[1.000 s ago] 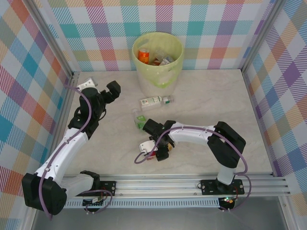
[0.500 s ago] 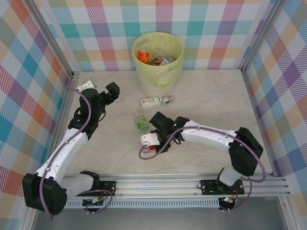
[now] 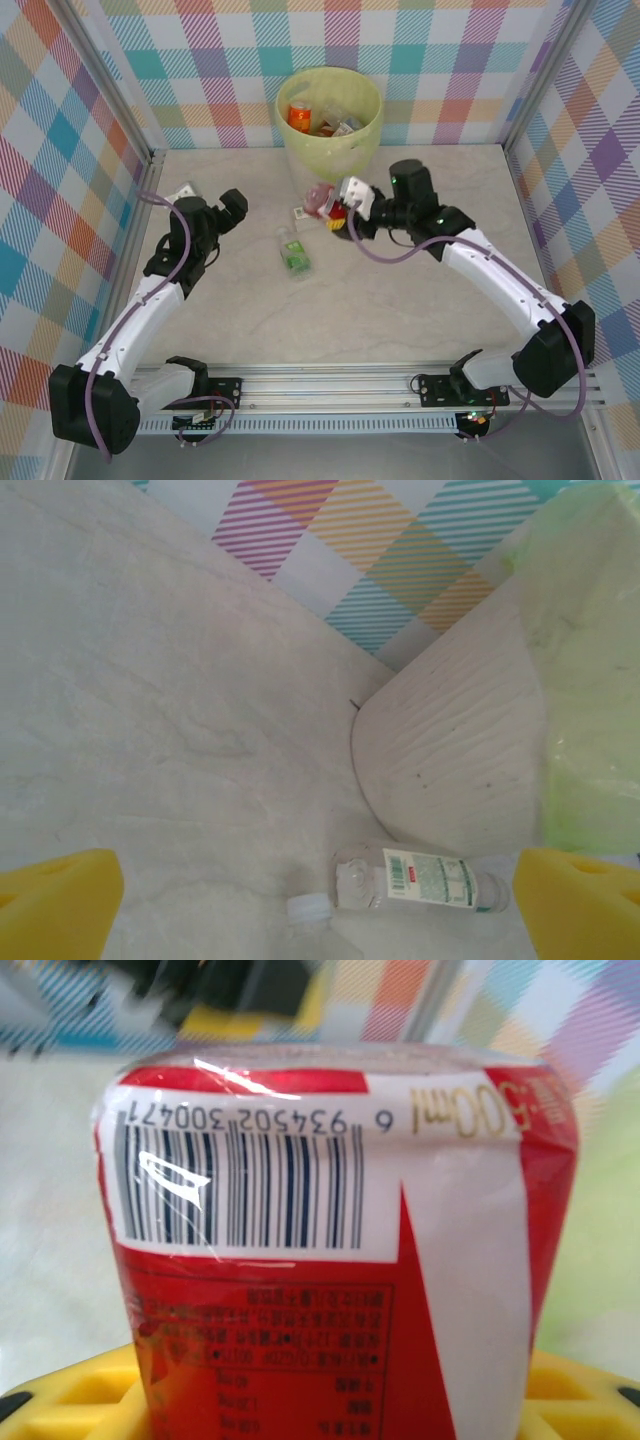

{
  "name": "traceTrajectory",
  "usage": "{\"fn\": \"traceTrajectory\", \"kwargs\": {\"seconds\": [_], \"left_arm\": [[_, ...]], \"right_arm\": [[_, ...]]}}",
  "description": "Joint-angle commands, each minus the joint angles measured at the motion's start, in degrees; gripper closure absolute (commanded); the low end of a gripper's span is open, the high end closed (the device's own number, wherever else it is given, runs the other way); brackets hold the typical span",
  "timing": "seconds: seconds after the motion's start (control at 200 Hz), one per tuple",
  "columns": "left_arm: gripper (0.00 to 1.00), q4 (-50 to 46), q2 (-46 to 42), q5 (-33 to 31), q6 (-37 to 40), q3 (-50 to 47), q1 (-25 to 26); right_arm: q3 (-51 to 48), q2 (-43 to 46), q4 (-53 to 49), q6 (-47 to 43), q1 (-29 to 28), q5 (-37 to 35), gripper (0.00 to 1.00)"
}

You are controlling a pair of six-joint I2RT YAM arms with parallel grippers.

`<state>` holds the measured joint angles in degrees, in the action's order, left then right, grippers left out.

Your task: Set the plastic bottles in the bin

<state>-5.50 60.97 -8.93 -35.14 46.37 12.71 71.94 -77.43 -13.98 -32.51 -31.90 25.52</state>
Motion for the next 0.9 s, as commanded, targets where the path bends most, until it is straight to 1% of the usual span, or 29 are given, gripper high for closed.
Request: {"fn": "traceTrajectory", "kwargs": {"seconds": [0.0, 0.105, 0.23, 0.3, 0.555, 0.635, 0.705, 0.76, 0.82, 0.895], "left_arm": [[0.0, -1.15, -1.47, 1.85, -1.25, -1.32, -1.01], [0.0, -2.92, -1.51, 2.78, -1.21, -1.47, -1.11], [0.0, -4.49, -1.77, 2.32, -1.52, -2.03, -1.41], [0.0, -4.79, -2.11, 2.5, -1.86, -2.43, -1.59], [0.0, -5.49, -4.28, 2.03, -2.26, -4.34, -1.97], [0.0, -5.99, -5.19, 1.88, -2.26, -4.87, -2.21], [0.0, -6.43, -5.8, 1.81, -2.09, -5.32, -2.41], [0.0, -6.54, -6.23, 1.72, -2.25, -5.71, -2.61], [0.0, -6.38, -6.73, 1.63, -2.55, -6.17, -2.81], [0.0, -6.02, -7.18, 1.72, -2.9, -6.55, -2.98]], "right_arm": [[6.3, -0.39, 11.12, 9.16, 2.35, 4.1, 0.44], [13.85, -4.49, 10.7, 13.0, 3.74, -0.68, 0.45], [19.18, -9.96, 18.21, 17.97, 5.12, -8.85, 0.46], [23.76, -13.88, 19.57, 19.55, 5.85, -12.91, 0.46], [41.81, -29.96, 20.42, 19.13, 6.49, -24.99, 0.43], [50.87, -36.06, 15.71, 17.03, 6.67, -27.65, 0.42], [57.61, -41.55, 13.04, 14.39, 6.67, -32.35, 0.41], [64.03, -47.14, 11.12, 12.67, 6.71, -38.02, 0.36], [74.65, -54.75, 6.6, 10.02, 6.7, -41.24, 0.31], [90.27, -64.68, 1.1, 7.76, 6.72, -41.94, 0.21]]}}
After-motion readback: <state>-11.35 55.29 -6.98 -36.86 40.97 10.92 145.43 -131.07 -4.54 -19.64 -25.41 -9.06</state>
